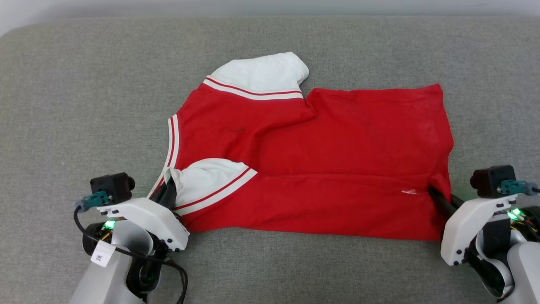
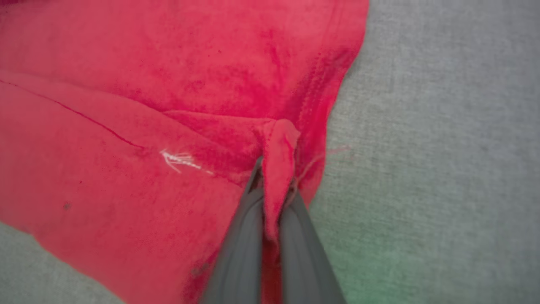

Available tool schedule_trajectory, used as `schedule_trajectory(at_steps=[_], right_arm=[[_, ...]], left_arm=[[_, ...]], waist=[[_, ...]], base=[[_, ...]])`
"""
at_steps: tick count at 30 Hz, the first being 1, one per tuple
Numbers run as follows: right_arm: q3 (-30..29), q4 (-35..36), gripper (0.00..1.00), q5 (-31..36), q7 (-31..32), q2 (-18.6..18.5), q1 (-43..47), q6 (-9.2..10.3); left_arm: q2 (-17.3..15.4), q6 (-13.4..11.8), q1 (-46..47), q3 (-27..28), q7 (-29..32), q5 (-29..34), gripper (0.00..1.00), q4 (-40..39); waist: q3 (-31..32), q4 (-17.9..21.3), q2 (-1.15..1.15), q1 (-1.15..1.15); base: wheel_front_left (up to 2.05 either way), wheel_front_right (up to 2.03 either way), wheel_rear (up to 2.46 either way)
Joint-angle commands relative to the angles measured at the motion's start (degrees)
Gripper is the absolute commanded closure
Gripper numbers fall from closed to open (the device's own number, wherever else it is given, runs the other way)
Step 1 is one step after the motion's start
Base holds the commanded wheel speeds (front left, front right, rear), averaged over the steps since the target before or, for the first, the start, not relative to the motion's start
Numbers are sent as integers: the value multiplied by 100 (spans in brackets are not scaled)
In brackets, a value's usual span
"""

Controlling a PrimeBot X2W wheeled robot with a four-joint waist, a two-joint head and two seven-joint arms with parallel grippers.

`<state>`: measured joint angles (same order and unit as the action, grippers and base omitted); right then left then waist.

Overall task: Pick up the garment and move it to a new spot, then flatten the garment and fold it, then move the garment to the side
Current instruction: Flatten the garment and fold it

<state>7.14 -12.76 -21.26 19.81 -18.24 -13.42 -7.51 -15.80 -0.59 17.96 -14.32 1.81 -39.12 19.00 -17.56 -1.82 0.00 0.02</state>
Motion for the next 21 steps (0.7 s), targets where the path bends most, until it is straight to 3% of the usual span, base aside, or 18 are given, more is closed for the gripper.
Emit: schedule_trajectory(at_steps=[1,3,4,5,6,7,8,14,21], right_arm=[[113,-191,100,-38,-57,3,-79,4],[199,-398,95,-71,-177,6,-133,4],[227,-484,71,-79,-235,12,-141,4],[253,-557,19,-63,-319,-3,-147,4],[269,-624,0,-90,-386,7,-138,4],[279,-665,0,-77,-495,0,-128,4],[241,-669,0,-34,-703,-11,-125,6],[6,-542,0,70,-1918,205,95,4],[-235,-236,0,259,-2463,533,546,4]], left_arm=[[22,71,109,-13,-30,-55,100,158],[73,163,175,-62,-30,-87,100,404],[96,210,204,-75,-45,-102,100,509],[107,251,236,-96,-57,-104,100,597],[111,277,258,-107,-82,-103,90,679],[117,307,269,-116,-108,-116,54,751],[112,324,281,-106,-153,-113,0,805],[2,309,208,15,-357,-144,0,916],[-427,144,-10,211,117,-309,0,583]], waist=[[-43,-2,0,-2],[-39,-11,0,-2],[-24,-17,0,-2],[3,-28,0,-2],[36,-36,0,-2],[75,-43,0,-2],[129,-51,0,-2],[558,-33,0,-2],[1038,54,0,-2]], base=[[0,0,0],[0,0,0],[0,0,0],[0,0,0],[0,0,0],[0,0,0],[0,0,0],[0,0,0],[0,0,0]])
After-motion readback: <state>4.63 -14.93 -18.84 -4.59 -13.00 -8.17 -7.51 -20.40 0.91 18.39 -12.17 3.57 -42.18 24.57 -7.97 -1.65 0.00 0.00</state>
